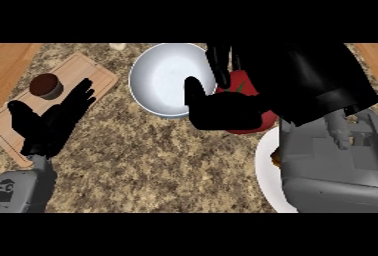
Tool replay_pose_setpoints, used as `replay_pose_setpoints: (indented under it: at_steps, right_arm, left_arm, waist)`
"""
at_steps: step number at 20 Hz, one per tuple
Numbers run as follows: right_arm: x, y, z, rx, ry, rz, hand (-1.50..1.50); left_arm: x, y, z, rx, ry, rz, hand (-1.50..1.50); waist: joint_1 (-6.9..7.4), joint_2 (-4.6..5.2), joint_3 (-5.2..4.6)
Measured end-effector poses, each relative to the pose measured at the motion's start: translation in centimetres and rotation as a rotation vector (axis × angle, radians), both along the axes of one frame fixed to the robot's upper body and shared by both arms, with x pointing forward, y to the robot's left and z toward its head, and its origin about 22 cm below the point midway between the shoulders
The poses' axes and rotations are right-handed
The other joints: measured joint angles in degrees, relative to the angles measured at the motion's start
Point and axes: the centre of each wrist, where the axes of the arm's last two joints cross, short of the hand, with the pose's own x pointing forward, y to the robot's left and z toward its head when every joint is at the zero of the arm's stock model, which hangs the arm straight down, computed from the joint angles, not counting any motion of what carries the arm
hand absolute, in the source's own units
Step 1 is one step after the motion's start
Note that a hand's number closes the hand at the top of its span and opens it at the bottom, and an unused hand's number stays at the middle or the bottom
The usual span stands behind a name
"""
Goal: Pick the tomato from the plate and place it in the bowl
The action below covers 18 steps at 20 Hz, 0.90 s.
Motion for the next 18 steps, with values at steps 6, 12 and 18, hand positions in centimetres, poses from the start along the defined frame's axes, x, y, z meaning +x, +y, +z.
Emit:
replay_pose_setpoints:
  at_steps: [6,12,18]
  right_arm:
    - [3.5,3.4,0.5,0.008,-0.008,-0.034,1.5]
    - [8.0,5.7,-1.0,0.037,0.003,-0.112,1.5]
    - [12.8,5.9,-5.0,0.078,0.024,-0.17,1.5]
  left_arm:
    - [0.1,-0.3,0.6,-0.001,-0.006,-0.003,0.0]
    - [0.2,-0.9,0.1,-0.001,-0.005,-0.011,0.0]
    - [0.2,-0.6,0.3,-0.003,-0.008,-0.021,0.0]
  waist:
    - [0.42,0.19,0.03]
    - [0.8,0.42,0.02]
    - [1.54,0.8,0.01]
